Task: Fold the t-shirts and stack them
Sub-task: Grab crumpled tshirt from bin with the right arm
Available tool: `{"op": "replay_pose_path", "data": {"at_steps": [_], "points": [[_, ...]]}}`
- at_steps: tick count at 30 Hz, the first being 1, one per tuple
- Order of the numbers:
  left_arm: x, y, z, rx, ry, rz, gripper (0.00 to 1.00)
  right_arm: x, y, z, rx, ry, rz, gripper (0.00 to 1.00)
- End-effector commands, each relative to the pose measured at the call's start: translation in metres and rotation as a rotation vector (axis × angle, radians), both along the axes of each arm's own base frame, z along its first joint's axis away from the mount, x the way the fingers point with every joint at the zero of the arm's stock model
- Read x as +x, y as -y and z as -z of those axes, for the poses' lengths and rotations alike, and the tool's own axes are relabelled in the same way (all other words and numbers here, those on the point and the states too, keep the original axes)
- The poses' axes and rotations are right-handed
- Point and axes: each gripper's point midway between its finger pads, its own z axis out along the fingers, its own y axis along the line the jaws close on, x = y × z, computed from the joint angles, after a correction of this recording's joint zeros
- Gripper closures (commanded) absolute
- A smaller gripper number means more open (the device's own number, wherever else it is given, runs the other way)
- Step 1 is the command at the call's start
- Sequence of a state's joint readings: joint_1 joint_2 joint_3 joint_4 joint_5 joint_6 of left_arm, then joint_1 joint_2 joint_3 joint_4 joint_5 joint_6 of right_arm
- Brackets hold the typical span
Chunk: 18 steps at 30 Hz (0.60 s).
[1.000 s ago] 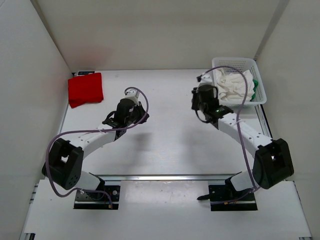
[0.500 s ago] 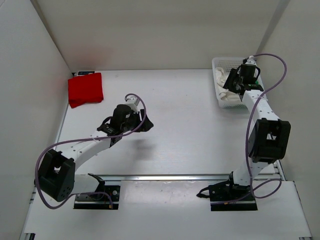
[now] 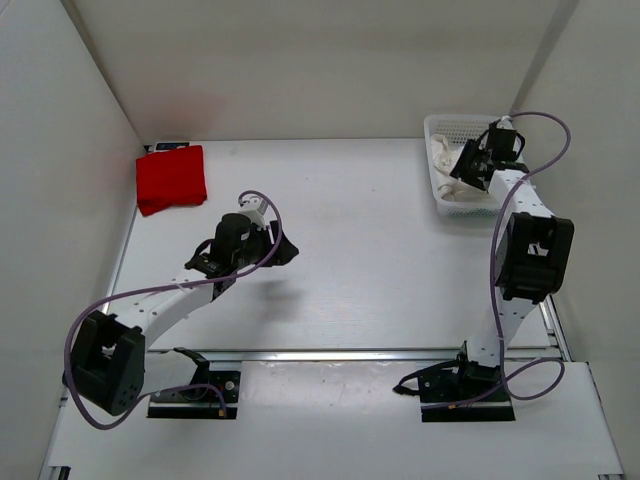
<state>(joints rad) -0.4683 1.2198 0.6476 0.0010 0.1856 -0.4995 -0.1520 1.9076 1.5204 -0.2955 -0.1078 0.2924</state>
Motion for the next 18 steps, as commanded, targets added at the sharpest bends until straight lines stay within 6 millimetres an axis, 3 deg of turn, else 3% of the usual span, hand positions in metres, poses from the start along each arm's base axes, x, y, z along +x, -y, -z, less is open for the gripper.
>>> {"op": "replay_pose_path", "data": {"at_steps": [1,6,8,11,13,14,17,18], "points": [[0.000,0.005,-0.005,-0.026,0.009,0.012,0.33,0.014,0.001,-0.013,0.010,0.047,-0.019,0.52],[0.000,0.004,-0.004,-0.019,0.010,-0.002,0.34,0.024,-0.004,0.002,0.023,0.018,-0.052,0.54],[0.000,0.003,-0.002,-0.014,0.005,-0.004,0.35,0.033,-0.006,-0.006,0.026,0.044,-0.070,0.59],[0.004,0.000,-0.002,-0.010,0.002,-0.025,0.35,0.039,-0.008,-0.015,0.026,0.066,-0.078,0.74],[0.003,0.004,-0.003,-0.016,-0.002,-0.012,0.38,0.039,-0.007,-0.023,0.028,0.079,-0.072,0.96],[0.003,0.004,-0.001,-0.012,-0.009,-0.018,0.37,0.038,-0.007,-0.027,0.032,0.079,-0.065,1.00],[0.008,0.007,-0.011,-0.025,0.003,-0.011,0.38,0.032,-0.012,-0.070,0.005,0.176,-0.060,1.00],[0.007,0.004,-0.008,-0.006,-0.017,-0.017,0.37,0.026,-0.014,-0.099,-0.015,0.234,-0.063,1.00]]}}
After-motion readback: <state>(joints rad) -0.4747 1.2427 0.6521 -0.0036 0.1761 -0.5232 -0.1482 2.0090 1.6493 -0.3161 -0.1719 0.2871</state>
